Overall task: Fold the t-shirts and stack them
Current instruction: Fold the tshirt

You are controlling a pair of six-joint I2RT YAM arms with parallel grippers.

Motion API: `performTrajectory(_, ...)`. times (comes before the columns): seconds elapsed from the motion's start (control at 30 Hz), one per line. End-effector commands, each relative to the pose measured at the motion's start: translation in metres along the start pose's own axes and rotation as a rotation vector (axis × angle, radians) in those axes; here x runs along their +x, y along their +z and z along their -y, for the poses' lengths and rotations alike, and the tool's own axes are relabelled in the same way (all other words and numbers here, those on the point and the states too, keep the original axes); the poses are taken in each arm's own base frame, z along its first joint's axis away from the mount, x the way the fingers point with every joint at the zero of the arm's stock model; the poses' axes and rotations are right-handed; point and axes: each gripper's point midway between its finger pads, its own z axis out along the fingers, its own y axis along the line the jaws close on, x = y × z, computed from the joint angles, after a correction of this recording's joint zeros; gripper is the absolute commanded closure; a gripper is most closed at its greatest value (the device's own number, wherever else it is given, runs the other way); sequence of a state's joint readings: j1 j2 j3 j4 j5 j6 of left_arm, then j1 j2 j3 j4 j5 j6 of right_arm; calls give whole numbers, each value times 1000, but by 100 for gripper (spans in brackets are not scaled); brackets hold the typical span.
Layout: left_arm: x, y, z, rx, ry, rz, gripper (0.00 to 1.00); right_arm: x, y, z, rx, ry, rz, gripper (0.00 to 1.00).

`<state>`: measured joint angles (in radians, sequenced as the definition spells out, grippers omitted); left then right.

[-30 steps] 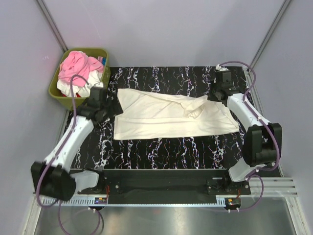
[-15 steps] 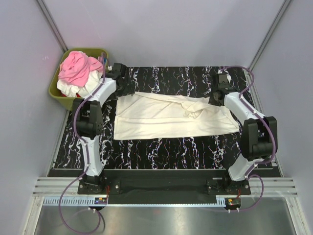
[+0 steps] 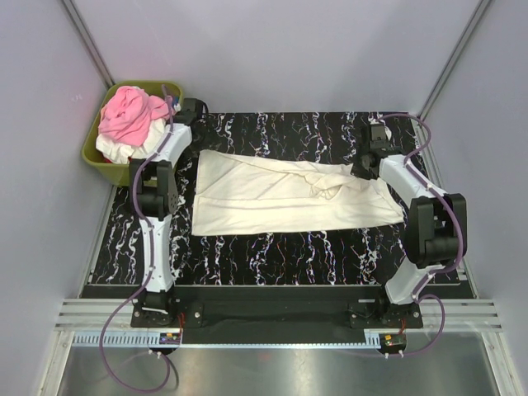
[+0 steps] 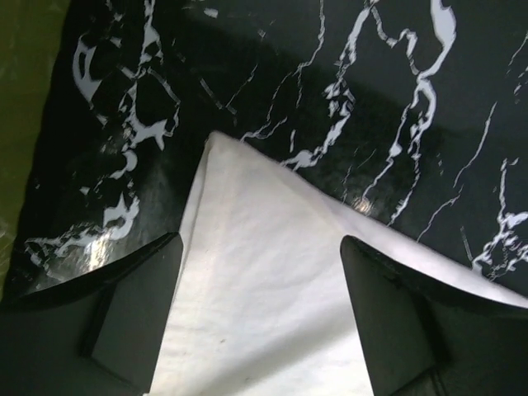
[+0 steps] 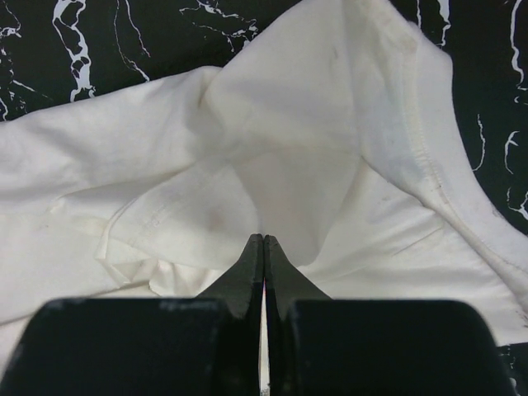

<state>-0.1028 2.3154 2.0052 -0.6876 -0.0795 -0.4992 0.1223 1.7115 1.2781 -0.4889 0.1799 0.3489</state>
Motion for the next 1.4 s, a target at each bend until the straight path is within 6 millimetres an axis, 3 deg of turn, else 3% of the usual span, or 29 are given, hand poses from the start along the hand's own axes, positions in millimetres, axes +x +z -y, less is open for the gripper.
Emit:
performTrajectory(0.0, -29, 11, 15, 52, -58, 64, 17, -4, 6, -11, -46, 31, 4, 100)
performTrajectory(0.2, -26, 37, 13, 23, -92, 47, 17, 3, 10, -14, -62, 48, -13, 100)
performTrajectory(0.4, -15, 57, 11, 10, -114, 16, 20, 1, 10, 0, 6, 71, 12, 100)
performTrajectory(0.47, -7, 64, 10, 9, -114, -6, 27, 1, 11, -2, -7, 75, 6, 100)
performTrajectory(0.63, 1, 64, 8, 12, -115, -24, 63, 3, 14, 1, 7, 82, -2, 100)
performTrajectory(0.83, -6, 42, 7, 13, -88, -9, 99, -14, 14, 11, 6, 133, 11, 100)
performTrajectory(1.37, -51, -64, 0, -28, 42, 134, 100, -114, -6, 41, 5, 210, 147, 100)
